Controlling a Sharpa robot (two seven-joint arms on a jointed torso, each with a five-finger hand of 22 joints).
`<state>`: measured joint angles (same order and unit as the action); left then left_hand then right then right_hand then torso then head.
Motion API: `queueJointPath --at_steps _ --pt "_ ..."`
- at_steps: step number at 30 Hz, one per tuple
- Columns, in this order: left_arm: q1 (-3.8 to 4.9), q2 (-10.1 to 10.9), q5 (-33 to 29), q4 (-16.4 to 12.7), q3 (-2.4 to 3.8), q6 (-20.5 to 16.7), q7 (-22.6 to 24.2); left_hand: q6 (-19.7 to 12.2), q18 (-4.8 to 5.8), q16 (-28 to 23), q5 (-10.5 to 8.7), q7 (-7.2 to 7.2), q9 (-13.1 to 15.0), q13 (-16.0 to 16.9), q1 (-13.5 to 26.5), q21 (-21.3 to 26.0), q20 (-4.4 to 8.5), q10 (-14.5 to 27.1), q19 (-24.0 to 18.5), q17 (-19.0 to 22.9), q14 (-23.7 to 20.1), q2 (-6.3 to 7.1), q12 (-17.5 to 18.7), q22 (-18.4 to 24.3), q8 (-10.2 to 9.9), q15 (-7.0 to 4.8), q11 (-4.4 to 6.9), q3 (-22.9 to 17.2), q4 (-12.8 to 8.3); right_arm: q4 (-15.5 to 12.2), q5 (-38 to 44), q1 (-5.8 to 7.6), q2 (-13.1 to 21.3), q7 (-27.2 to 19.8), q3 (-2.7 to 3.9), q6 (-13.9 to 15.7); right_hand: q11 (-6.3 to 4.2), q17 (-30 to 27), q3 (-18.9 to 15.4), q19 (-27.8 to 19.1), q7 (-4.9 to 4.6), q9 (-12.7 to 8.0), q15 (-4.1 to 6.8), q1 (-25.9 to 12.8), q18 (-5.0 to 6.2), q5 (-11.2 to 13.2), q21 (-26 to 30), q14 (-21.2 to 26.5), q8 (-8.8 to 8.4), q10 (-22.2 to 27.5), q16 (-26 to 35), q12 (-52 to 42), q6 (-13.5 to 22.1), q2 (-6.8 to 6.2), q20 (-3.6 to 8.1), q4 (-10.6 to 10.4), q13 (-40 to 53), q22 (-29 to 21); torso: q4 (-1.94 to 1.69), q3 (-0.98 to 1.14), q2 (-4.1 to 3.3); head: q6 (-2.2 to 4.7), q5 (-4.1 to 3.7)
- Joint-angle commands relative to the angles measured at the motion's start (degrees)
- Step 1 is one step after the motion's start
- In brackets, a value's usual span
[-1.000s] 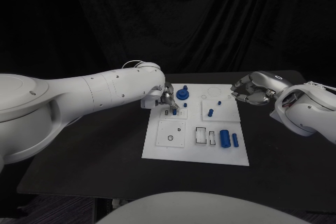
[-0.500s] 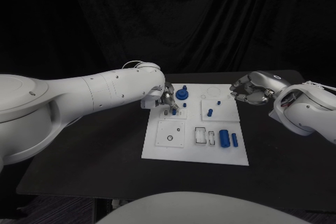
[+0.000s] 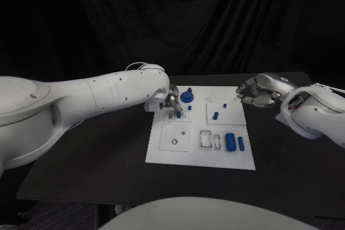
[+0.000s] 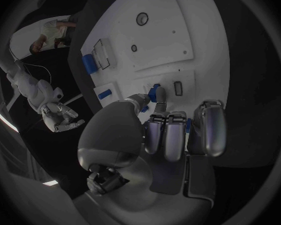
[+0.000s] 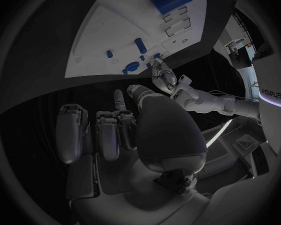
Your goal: Assemble the parts on the task board
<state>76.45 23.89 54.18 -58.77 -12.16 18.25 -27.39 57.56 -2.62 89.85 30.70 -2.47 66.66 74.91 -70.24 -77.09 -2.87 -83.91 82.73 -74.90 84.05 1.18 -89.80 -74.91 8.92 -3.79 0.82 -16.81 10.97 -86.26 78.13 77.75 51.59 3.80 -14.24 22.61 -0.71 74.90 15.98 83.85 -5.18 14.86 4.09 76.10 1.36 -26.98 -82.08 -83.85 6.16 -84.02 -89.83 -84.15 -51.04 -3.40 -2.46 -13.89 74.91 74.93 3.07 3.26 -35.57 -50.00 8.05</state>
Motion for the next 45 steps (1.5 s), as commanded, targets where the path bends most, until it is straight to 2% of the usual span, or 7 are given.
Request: queueJointPath --at_steps 1,13,21,27,31,38,45 --pt "-0.23 0.1 -0.3 -0.4 0.0 -0.6 1.2 0.7 -0.64 0.1 0.32 0.01 -0.3 15.1 0.3 0.2 0.34 -6.1 0.0 -15.1 6.0 0.78 -0.2 -10.7 -0.1 -0.18 0.48 -1.2 -0.3 0.0 0.1 -0.11 0.0 1.1 0.05 -0.2 0.22 15.1 0.1 1.3 0.13 -0.1 -0.3 0.5 0.75 -0.3 0.2 -6.2 -0.26 -0.2 -0.2 0.4 -0.4 -0.05 -0.24 0.2 6.6 12.3 0.02 -0.03 -0.01 0.0 -0.08" --pt "-0.24 1.6 -0.3 -2.6 0.0 -7.3 1.7 1.3 -0.59 0.1 0.78 0.07 -0.7 15.1 1.2 0.1 0.5 -6.1 0.2 -15.1 6.0 2.05 -0.2 -10.8 -0.5 -0.32 0.59 -4.8 -1.5 0.1 0.1 -0.12 0.1 1.3 0.05 -0.3 0.23 15.1 0.2 1.3 0.11 -0.1 -0.3 0.7 0.77 -0.3 0.3 -6.2 -0.3 0.1 -0.2 0.7 -0.4 -0.03 -0.23 0.4 6.1 12.2 -0.05 -0.03 0.05 0.0 -0.15" --pt "-0.24 3.9 -0.3 -5.8 -0.01 -12.2 2.4 1.2 -0.6 0.1 0.76 0.04 -0.8 15.1 1.5 0.1 0.53 -6.1 0.2 -15.1 6.0 2.43 -0.2 -10.8 -0.7 -0.34 0.59 -6.0 -2.0 0.2 0.1 -0.12 0.3 1.3 0.05 -0.4 0.24 15.1 0.3 1.2 0.09 -0.1 -0.3 0.7 0.79 -0.3 0.3 -6.2 -0.32 0.2 -0.2 0.8 -0.4 -0.02 -0.23 0.5 5.9 12.2 -0.08 -0.11 0.03 0.0 -0.15" --pt "-0.24 5.2 -0.3 -7.5 -0.01 -13.4 2.3 1.2 -0.59 0.1 0.76 0.02 -0.8 15.1 1.6 0.1 0.53 -6.1 0.2 -15.1 6.0 2.53 -0.2 -10.8 -0.7 -0.34 0.58 -6.3 -2.2 0.3 0.1 -0.13 0.3 1.3 0.05 -0.4 0.24 15.1 0.3 1.2 0.09 -0.1 -0.3 0.7 0.79 -0.3 0.3 -6.2 -0.32 0.2 -0.2 0.8 -0.4 -0.02 -0.23 0.5 5.9 12.2 0.0 -0.07 0.07 0.0 0.04" --pt "-0.24 6.1 -0.3 -8.6 -0.01 -14.3 2.4 1.2 -0.62 0.1 0.74 0.0 -0.8 15.1 1.6 0.3 0.53 -6.1 0.2 -15.1 6.0 2.56 -0.2 -10.8 -0.8 -0.34 0.58 -6.4 -2.2 0.3 0.1 -0.14 0.4 1.3 0.05 -0.5 0.25 15.1 0.3 1.2 0.07 -0.1 -0.31 0.8 0.8 -0.3 0.4 -6.2 -0.34 0.3 -0.2 0.9 -0.4 -0.01 -0.23 0.6 5.8 12.2 -0.17 -0.06 0.04 0.0 -0.07" --pt "-0.24 8.8 -0.3 -12.5 -0.02 -18.8 3.6 0.9 -0.78 0.1 0.08 -0.14 -0.8 15.1 2.1 1.0 0.48 -6.1 -0.2 -15.1 6.0 2.77 -0.2 -10.5 -1.0 -0.24 0.44 -7.4 -2.5 0.3 0.1 -0.15 0.6 1.3 0.05 -0.5 0.25 15.1 0.3 1.2 0.07 -0.1 -0.31 0.8 0.8 -0.3 0.4 -6.2 -0.34 0.3 -0.2 0.9 -0.4 -0.01 -0.23 0.6 5.8 12.2 -0.24 -0.08 0.04 0.0 -0.16" --pt "-0.31 10.9 2.4 -16.2 -0.02 -23.6 4.8 0.6 -0.84 0.1 0.18 -0.27 -0.8 15.1 2.2 1.3 0.42 -6.1 -0.4 -15.1 6.0 2.78 -0.2 -10.4 -1.2 -0.16 0.34 -7.9 -2.7 0.3 0.1 -0.15 0.7 1.3 0.05 -0.5 0.26 15.1 0.4 1.2 0.06 -0.2 -0.31 0.8 0.82 -0.3 0.5 -6.2 -0.35 0.3 -0.2 0.9 -0.4 -0.01 -0.23 0.6 5.8 12.2 -0.14 -0.11 0.06 0.0 0.23"
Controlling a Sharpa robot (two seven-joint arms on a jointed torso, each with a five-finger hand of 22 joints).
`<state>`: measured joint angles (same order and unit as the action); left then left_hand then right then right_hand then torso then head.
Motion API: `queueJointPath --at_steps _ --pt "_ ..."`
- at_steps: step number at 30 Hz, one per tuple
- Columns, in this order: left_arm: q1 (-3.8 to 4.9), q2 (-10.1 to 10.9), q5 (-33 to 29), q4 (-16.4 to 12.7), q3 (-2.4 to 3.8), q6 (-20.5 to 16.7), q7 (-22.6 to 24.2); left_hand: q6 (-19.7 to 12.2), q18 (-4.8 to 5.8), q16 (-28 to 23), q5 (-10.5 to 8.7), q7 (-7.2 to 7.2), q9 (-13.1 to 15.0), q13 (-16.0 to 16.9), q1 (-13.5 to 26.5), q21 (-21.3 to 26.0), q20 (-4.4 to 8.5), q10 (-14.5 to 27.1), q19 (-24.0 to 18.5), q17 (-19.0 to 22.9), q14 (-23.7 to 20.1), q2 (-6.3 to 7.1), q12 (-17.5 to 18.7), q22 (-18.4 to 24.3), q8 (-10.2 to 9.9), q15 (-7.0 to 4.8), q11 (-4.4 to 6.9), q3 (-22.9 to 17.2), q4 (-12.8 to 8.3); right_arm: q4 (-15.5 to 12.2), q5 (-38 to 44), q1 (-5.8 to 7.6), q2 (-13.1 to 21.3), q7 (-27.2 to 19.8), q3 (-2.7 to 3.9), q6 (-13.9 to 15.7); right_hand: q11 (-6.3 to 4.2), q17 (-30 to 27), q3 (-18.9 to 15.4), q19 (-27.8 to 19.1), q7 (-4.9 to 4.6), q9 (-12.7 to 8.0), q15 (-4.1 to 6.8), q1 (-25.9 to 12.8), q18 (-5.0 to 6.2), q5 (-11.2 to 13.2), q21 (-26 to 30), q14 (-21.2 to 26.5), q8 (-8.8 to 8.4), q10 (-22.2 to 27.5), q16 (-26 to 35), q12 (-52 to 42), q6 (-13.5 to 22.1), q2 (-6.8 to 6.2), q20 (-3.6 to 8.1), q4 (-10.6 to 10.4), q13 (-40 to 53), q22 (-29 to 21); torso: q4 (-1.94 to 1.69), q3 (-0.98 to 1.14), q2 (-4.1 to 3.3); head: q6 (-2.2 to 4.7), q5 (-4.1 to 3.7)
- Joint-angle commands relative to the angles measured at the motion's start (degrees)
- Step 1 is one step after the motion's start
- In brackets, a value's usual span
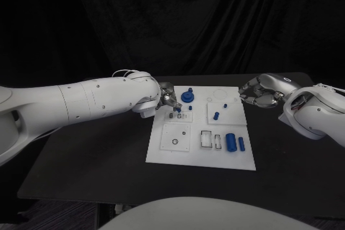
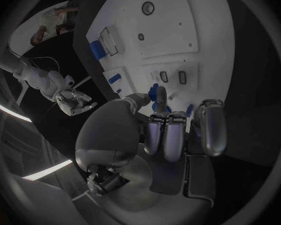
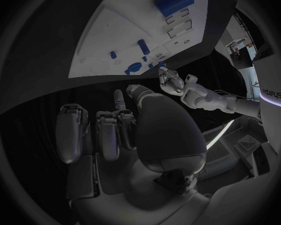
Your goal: Assemble the parts on the task board
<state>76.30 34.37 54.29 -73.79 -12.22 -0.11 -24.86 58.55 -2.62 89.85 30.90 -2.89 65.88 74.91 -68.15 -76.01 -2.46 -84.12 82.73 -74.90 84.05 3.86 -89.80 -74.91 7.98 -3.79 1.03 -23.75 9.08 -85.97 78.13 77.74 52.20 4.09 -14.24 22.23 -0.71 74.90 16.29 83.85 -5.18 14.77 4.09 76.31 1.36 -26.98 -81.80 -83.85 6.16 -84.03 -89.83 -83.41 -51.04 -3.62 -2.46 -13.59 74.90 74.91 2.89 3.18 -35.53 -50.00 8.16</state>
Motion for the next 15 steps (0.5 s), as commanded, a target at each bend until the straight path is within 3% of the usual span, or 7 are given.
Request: queueJointPath --at_steps 1,6,15 --pt "-0.23 0.8 3.1 -1.7 0.04 -6.0 2.4 -0.5 -0.87 0.2 -0.05 0.09 0.0 15.1 0.2 0.4 -0.01 -5.9 -0.5 -15.1 6.0 0.12 -0.2 -10.4 -0.3 -0.13 0.09 -1.0 -0.7 0.0 0.1 -0.14 0.1 1.0 0.05 -0.1 0.26 15.1 0.0 1.2 0.06 -0.1 -0.31 0.6 0.82 -0.3 0.2 -6.2 -0.35 0.3 -0.2 0.2 -0.4 0.21 -0.23 0.3 5.8 12.2 0.05 -0.01 -0.01 0.0 0.17" --pt "-0.86 2.0 5.0 -3.5 0.04 -8.9 3.0 -0.6 -0.89 0.2 -0.19 0.01 0.0 15.1 0.5 0.5 -0.05 -5.9 -0.5 -15.1 6.0 0.11 -0.2 -10.4 -0.4 -0.08 0.01 -1.2 -0.6 0.0 0.1 -0.14 0.1 1.0 0.05 -0.1 0.26 15.1 0.0 1.2 0.06 -0.1 -0.31 0.6 0.82 -0.3 0.2 -6.2 -0.35 0.3 -0.2 0.2 -0.4 0.21 -0.23 0.3 5.8 12.2 0.08 0.02 -0.04 0.0 0.35" --pt "-3.39 3.2 5.8 -5.4 0.04 -15.3 4.2 -0.9 -0.87 0.2 0.33 -0.14 -0.3 15.1 0.7 0.5 -0.14 -5.9 -0.5 -15.1 6.0 0.09 -0.2 -10.4 -0.8 0.03 -0.11 -1.8 -0.6 -0.1 0.1 -0.14 0.3 0.7 0.05 0.5 0.27 15.1 0.1 1.1 0.05 -0.1 -0.32 0.6 0.83 -0.3 0.2 -6.2 -0.37 0.3 -0.2 0.2 -0.4 0.2 -0.24 0.4 5.8 12.2 0.02 0.09 0.03 0.0 0.56"
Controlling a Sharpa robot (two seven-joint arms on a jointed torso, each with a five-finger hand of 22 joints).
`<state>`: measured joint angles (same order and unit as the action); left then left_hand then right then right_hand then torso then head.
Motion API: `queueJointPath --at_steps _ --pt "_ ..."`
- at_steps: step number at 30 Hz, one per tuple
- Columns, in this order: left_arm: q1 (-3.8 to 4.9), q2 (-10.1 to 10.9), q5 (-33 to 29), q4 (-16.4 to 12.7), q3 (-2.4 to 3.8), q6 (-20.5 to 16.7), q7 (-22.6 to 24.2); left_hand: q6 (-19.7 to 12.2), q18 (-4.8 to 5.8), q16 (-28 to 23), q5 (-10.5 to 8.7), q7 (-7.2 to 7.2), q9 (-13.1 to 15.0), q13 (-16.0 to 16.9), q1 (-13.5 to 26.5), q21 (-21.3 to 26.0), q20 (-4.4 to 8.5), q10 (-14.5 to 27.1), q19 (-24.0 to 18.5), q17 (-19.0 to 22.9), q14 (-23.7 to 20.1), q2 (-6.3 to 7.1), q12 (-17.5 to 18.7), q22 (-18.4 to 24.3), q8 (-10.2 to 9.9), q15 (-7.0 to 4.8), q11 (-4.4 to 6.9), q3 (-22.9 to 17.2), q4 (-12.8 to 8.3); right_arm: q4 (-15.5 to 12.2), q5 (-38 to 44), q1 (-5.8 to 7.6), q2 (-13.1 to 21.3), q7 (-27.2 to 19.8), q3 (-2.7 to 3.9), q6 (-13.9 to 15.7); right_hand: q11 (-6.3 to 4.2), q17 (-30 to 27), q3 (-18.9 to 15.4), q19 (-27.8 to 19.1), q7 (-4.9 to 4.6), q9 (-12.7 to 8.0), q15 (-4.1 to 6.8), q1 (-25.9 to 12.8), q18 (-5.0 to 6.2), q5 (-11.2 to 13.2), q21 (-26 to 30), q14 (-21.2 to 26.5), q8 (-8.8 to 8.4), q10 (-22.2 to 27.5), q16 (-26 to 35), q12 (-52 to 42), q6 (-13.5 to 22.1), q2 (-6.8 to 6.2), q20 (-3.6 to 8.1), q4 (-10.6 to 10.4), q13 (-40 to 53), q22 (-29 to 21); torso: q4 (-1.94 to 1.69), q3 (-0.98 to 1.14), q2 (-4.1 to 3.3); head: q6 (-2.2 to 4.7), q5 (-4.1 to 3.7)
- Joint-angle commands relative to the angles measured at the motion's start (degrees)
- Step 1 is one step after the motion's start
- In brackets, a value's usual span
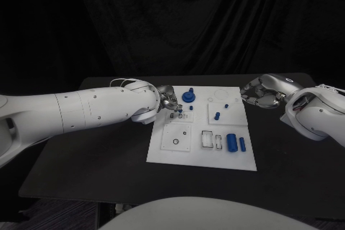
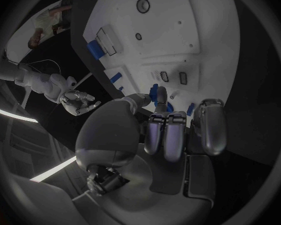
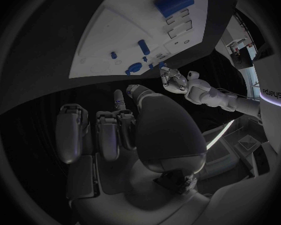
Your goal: Assemble the parts on the task board
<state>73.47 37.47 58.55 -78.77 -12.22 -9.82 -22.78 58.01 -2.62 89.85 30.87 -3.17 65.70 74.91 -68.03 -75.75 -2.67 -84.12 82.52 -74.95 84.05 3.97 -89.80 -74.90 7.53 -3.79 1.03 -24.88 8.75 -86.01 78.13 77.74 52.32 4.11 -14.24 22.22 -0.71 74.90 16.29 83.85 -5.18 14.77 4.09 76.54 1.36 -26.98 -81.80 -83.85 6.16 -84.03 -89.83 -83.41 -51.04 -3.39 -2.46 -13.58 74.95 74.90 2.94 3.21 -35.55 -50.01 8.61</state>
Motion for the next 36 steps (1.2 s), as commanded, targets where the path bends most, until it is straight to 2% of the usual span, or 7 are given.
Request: queueJointPath --at_steps 1,4,10,21,36 --pt "-0.85 0.1 1.8 -0.5 0.04 -6.4 2.4 -0.4 -0.87 0.1 0.42 0.13 -0.1 15.1 0.6 0.2 0.06 -5.9 -0.3 -15.1 6.0 -0.05 -0.2 -10.4 -0.3 0.04 -0.11 -0.8 -0.3 -0.1 0.1 -0.14 0.2 0.6 0.05 0.7 0.27 15.1 0.1 1.1 0.05 -0.1 -0.32 0.4 0.83 -0.3 0.2 -6.2 -0.37 0.3 -0.2 0.2 -0.4 -0.03 -0.24 0.4 5.7 12.2 0.02 0.07 0.06 0.01 0.19" --pt "-1.51 0.1 4.2 -0.7 0.04 -8.1 2.9 -0.4 -0.83 0.1 0.8 0.06 -0.3 15.1 0.7 0.1 0.02 -5.9 -0.2 -15.1 6.0 -0.14 -0.2 -10.5 -0.5 0.08 -0.17 -1.1 -0.3 -0.3 0.1 -0.14 0.4 0.2 0.05 1.3 0.26 15.1 0.1 1.2 0.08 -0.1 -0.33 0.4 0.81 -0.3 0.2 -6.2 -0.37 0.2 -0.2 0.1 -0.4 -0.02 -0.24 0.4 5.9 12.2 0.02 0.06 0.09 0.01 0.3" --pt "-2.05 0.1 6.2 -0.9 0.04 -8.8 3.0 -0.3 -0.83 0.1 0.85 0.04 -0.3 15.1 0.8 0.0 0.01 -5.9 -0.2 -15.1 6.0 -0.11 -0.2 -10.5 -0.5 0.09 -0.18 -1.2 -0.3 -0.5 0.1 -0.14 0.6 -0.2 0.05 1.9 0.24 15.1 0.2 1.2 0.12 -0.1 -0.32 0.6 0.82 -0.3 0.2 -6.2 -0.39 0.3 -0.2 0.2 -0.5 0.0 -0.24 0.6 5.8 12.2 0.13 0.04 0.04 0.01 0.48" --pt "-2.48 0.0 6.9 -0.7 0.04 -8.3 2.7 -0.2 -0.83 0.1 0.87 0.03 -0.3 15.1 0.9 0.1 0.0 -5.9 -0.2 -15.1 6.0 -0.11 -0.2 -10.5 -0.4 0.1 -0.19 -1.2 -0.2 -0.7 0.1 -0.14 0.8 -0.2 0.05 2.1 0.21 15.1 0.3 1.2 0.19 -0.2 -0.31 0.7 0.81 -0.3 0.2 -6.2 -0.43 0.5 -0.2 0.4 -0.5 0.0 -0.24 0.7 5.4 12.2 0.03 0.02 -0.06 0.01 0.45" --pt "-2.9 -0.1 7.0 -0.1 0.04 -6.7 2.1 -0.2 -0.85 0.1 0.86 0.01 -0.4 15.1 1.0 0.1 -0.02 -5.9 -0.2 -15.1 6.0 -0.11 -0.2 -10.4 -0.5 0.11 -0.2 -1.2 -0.1 -0.8 0.1 -0.14 1.0 -0.1 0.04 1.8 0.19 15.1 0.4 1.1 0.22 -0.2 -0.29 0.7 0.83 -0.3 0.3 -6.2 -0.45 0.6 -0.2 0.6 -0.5 0.01 -0.23 0.8 5.3 12.2 0.08 -0.01 -0.06 0.01 0.51"
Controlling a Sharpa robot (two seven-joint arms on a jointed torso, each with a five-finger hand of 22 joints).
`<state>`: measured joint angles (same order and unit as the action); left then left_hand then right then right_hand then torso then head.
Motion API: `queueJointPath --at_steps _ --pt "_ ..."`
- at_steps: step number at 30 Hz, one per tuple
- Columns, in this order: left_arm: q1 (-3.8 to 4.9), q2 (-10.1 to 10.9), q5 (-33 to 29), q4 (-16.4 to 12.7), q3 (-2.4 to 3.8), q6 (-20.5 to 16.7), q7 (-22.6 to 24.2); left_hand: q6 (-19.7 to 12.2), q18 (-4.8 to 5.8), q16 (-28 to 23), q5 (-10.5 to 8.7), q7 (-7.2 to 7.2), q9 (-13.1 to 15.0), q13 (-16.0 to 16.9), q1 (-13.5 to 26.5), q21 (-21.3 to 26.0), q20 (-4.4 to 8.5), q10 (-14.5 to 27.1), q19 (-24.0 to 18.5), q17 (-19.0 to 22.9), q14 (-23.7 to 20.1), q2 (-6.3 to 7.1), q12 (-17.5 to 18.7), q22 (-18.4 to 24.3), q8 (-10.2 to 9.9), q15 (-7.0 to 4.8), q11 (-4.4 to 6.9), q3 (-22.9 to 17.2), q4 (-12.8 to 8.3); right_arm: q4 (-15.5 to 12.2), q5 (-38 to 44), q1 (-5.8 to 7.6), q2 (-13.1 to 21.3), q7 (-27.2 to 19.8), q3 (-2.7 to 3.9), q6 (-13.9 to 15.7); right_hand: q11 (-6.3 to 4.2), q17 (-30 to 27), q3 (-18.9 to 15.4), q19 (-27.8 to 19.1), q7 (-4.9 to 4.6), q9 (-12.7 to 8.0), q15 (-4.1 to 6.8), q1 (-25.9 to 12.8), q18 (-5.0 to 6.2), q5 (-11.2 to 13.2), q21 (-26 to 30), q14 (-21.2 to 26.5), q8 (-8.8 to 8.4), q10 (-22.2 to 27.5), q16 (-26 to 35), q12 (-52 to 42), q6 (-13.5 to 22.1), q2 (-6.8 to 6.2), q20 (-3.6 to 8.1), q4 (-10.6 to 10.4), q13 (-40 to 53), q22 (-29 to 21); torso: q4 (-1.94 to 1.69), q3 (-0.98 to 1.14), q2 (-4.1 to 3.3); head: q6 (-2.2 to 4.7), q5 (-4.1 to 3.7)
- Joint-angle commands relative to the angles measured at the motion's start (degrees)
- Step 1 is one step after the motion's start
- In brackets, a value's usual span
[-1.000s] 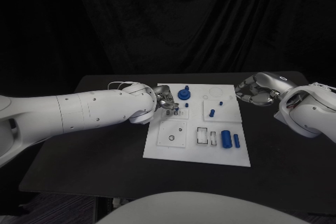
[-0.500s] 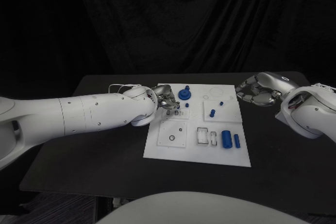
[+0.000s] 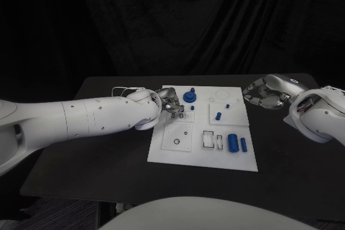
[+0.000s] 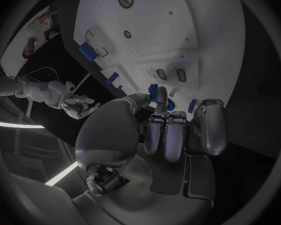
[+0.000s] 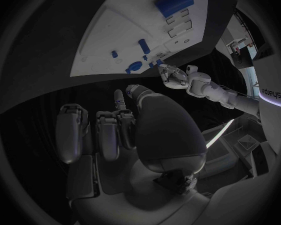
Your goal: Assemble the parts on the task board
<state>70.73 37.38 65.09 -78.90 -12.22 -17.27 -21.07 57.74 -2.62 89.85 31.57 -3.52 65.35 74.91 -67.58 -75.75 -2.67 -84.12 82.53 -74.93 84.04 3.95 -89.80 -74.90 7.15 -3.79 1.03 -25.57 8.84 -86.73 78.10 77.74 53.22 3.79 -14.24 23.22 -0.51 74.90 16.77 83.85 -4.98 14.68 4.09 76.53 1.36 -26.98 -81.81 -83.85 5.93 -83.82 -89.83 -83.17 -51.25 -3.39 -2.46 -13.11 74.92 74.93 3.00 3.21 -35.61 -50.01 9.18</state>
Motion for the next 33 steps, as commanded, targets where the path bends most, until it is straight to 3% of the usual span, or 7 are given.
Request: queueJointPath --at_steps 1,33 --pt "-0.2 0.0 0.5 0.1 0.04 0.9 0.3 0.2 -0.85 0.1 0.15 0.37 0.0 15.1 0.6 0.1 -0.02 -5.8 -0.2 -15.1 6.0 -0.11 -0.1 -10.5 -0.1 0.12 -0.2 -0.6 -0.2 -0.1 0.1 -0.14 0.1 0.2 0.04 0.8 -0.02 15.1 -0.1 1.1 0.01 -0.1 -0.29 0.7 0.83 -0.3 0.3 -6.2 -0.21 0.4 -0.2 0.3 -0.3 0.01 -0.23 0.3 5.3 12.2 0.02 -0.02 0.01 0.01 -0.06" --pt "-1.23 -0.1 0.5 0.8 0.04 4.5 0.4 0.4 -0.96 0.1 -0.26 0.39 -0.1 14.8 1.0 0.6 -0.06 -5.4 -0.4 -15.1 6.0 -0.18 0.3 -10.3 -0.1 0.14 -0.2 -0.8 0.0 0.1 0.1 -0.18 -0.1 0.5 0.04 0.0 -0.04 15.1 0.0 1.2 0.01 -0.1 -0.27 0.8 0.82 -0.3 0.2 -6.2 -0.22 0.4 -0.2 0.3 -0.3 0.05 -0.22 0.4 5.3 12.2 0.15 -0.04 -0.03 0.01 0.01"
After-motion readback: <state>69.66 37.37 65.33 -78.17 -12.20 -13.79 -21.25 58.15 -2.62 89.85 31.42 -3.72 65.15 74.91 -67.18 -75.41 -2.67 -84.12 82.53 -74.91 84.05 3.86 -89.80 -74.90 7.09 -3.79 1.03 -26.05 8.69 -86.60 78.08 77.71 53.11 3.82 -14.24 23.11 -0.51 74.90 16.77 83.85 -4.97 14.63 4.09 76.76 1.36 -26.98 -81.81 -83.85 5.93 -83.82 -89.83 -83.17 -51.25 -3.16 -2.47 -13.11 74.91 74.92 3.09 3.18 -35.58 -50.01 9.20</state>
